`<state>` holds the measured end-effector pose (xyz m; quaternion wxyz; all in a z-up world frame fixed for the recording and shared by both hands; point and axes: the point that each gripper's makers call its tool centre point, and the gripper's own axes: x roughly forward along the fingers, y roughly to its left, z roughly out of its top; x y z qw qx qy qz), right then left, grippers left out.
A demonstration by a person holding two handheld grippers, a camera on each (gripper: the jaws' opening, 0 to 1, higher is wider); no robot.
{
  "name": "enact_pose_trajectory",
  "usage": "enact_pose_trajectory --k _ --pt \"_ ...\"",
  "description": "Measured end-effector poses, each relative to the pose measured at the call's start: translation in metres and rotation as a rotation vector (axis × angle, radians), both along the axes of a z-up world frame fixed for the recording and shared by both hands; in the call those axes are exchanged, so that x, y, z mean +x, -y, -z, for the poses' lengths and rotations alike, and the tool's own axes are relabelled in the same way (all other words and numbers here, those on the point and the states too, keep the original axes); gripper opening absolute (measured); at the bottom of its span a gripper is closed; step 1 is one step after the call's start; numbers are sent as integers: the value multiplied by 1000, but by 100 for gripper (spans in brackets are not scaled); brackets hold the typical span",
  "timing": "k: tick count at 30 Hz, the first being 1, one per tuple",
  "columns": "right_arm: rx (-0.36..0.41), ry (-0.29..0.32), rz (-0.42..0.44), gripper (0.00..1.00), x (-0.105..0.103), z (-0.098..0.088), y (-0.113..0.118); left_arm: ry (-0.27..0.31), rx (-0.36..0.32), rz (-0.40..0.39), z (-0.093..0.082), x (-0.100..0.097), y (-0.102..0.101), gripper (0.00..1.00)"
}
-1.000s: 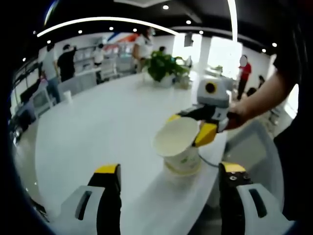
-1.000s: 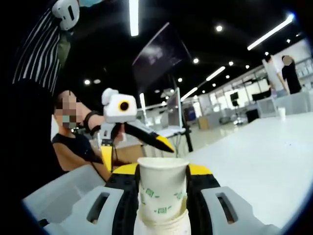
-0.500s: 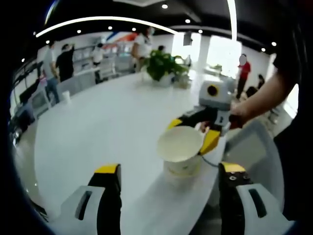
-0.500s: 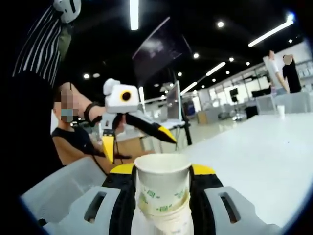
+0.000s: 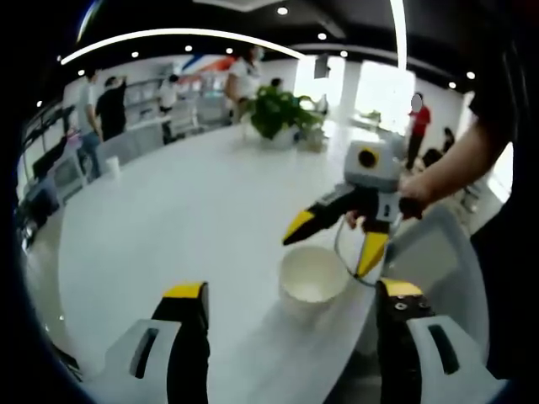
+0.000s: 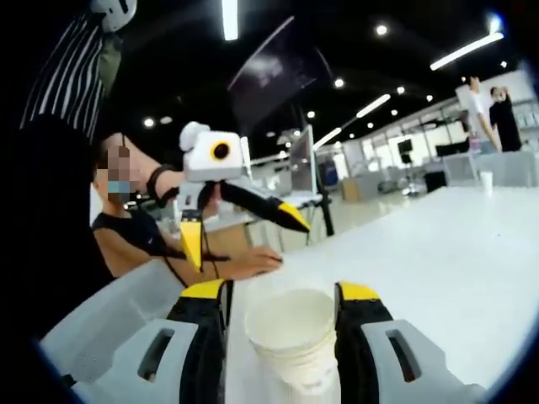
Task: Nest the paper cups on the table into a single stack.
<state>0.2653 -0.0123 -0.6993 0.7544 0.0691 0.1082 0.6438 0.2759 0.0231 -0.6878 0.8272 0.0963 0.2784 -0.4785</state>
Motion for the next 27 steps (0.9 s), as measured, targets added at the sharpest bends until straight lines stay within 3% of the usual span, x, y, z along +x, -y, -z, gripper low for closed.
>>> enact_pose_trajectory --k 19,27 --pt "-31 13 36 56 8 -5 17 11 -11 -1 7 2 4 80" --pt "-86 22 25 62 3 3 25 22 -2 17 16 -1 0 79"
